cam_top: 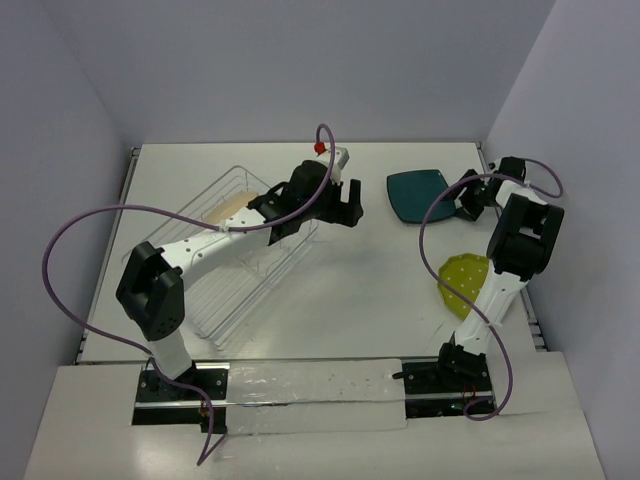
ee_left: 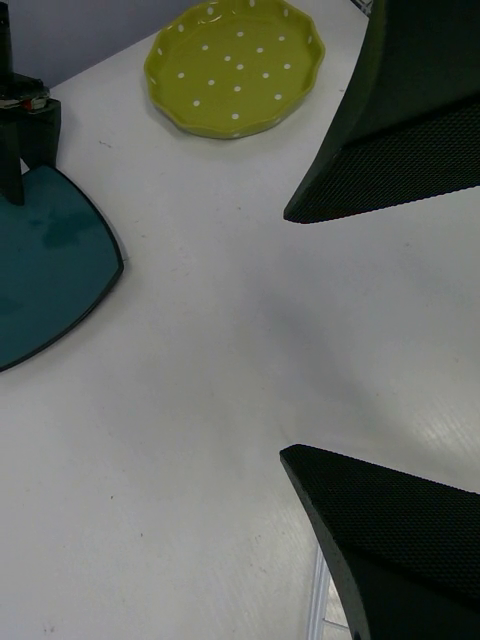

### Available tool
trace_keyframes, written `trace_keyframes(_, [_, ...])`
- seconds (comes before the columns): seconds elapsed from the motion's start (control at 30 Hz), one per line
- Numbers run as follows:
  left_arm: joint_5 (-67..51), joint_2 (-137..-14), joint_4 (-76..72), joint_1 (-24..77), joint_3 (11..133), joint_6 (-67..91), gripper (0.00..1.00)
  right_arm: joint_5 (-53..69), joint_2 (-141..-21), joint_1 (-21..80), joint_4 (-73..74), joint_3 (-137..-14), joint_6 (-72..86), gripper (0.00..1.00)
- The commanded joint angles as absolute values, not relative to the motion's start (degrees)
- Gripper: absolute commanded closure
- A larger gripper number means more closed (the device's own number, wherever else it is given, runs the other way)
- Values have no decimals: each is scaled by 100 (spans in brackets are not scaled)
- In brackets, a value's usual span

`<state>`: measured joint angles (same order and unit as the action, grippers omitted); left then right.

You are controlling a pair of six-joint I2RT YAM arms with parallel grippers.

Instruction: Load the plates into the dish rack

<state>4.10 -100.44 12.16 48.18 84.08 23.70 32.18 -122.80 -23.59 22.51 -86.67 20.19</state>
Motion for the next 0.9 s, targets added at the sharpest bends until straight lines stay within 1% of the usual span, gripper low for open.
trace_keyframes(0.0, [405, -10089, 956, 4869, 8733, 2506, 1, 3278, -12339, -2382, 2251, -8620, 2206, 51])
trace_keyframes(0.03, [411, -10083, 937, 4869, 8708, 2512, 1, 3278, -12333, -2382, 2257, -8601, 2206, 53])
trace_keyframes(0.13, [443, -10066, 869, 4893, 8631, 2537, 1, 3344, -12257, -2382, 2198, -8501, 2221, 66])
trace_keyframes(0.2, [464, -10080, 853, 4896, 8613, 2613, 1, 3534, -12207, -2382, 2082, -8370, 2252, 77])
trace_keyframes(0.27, [457, -10123, 853, 4903, 8621, 2685, 1, 3691, -12158, -2374, 1910, -8227, 2351, 82])
trace_keyframes(0.37, [324, -10201, 805, 4905, 8658, 2917, 1, 3752, -11905, -2381, 1653, -7793, 2563, 100])
trace_keyframes(0.53, [46, -10431, 576, 4922, 8875, 3364, 1, 3683, -11165, -2358, 930, -6719, 3023, 100])
trace_keyframes(0.63, [-87, -10825, 596, 4934, 9275, 3715, 1, 3897, -10585, -2335, 368, -5941, 3642, 100])
trace_keyframes(0.77, [-295, -11311, 620, 4948, 9570, 4113, 1, 3764, -10045, -2141, 187, -5299, 4126, 100])
trace_keyframes(0.87, [-375, -11526, 484, 4951, 9559, 4363, 1, 3799, -9594, -2073, -124, -4729, 4517, 100])
